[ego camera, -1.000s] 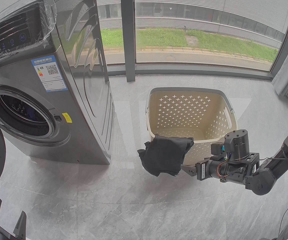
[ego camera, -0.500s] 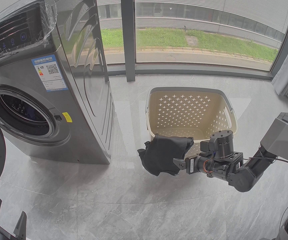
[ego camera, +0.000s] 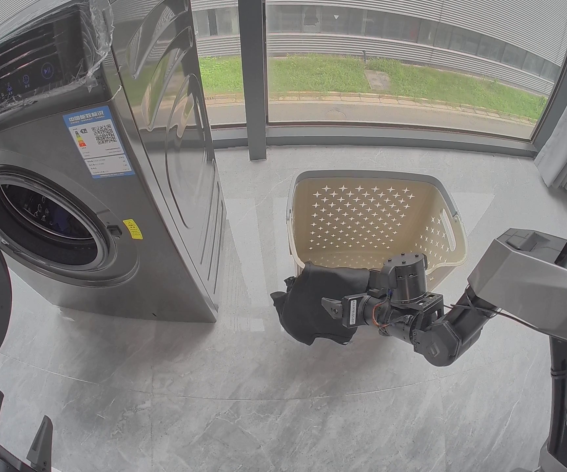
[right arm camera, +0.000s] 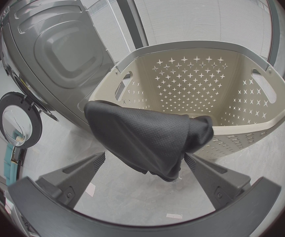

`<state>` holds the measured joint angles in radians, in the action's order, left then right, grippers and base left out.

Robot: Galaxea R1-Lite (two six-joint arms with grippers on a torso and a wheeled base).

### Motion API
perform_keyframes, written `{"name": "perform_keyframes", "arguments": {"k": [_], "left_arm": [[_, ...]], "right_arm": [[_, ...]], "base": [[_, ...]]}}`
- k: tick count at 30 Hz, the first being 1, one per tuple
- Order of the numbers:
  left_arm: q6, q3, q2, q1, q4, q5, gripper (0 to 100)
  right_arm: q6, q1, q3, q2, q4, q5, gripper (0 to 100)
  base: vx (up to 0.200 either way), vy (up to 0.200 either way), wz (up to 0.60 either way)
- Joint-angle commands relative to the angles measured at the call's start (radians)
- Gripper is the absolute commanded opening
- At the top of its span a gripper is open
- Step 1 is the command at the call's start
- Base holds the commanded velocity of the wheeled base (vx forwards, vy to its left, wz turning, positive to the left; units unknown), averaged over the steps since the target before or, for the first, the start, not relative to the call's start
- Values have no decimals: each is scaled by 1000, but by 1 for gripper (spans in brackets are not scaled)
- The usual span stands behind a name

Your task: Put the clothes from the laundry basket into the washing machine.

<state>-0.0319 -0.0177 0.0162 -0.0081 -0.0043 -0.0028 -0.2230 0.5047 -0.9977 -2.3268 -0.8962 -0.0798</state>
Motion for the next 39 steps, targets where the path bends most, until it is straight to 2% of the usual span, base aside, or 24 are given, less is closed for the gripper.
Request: {"name": "perform_keyframes", "arguments": {"k": [1,5,16,17,28,32,39], "left_arm": [[0,18,-16,-1,0,-2,100],[0,18,-16,0,0,-2,100],[-2,18,-16,-1,0,-2,100],[-2,18,-16,-1,0,-2,100],[-8,18,-16,-1,0,1,100],[-8,18,-16,-1,0,3,100],[-8,18,-16,-1,0,1,100]], "right_arm": [[-1,-5,-55,-59,3,-14,100],[-1,-31,-102,-88,8,-52,100],[-1,-29,-128,-100,-20,-51,100],[-1,-28,-130,-100,-30,-51,0],[-3,-15,-114,-74,-58,-49,0],[2,-11,-45,9,-92,-51,0],[5,11,103,290,-86,-51,0]], "base": [[0,0,0],[0,0,0],[0,0,0],[0,0,0],[0,0,0],[0,0,0],[0,0,0]]}}
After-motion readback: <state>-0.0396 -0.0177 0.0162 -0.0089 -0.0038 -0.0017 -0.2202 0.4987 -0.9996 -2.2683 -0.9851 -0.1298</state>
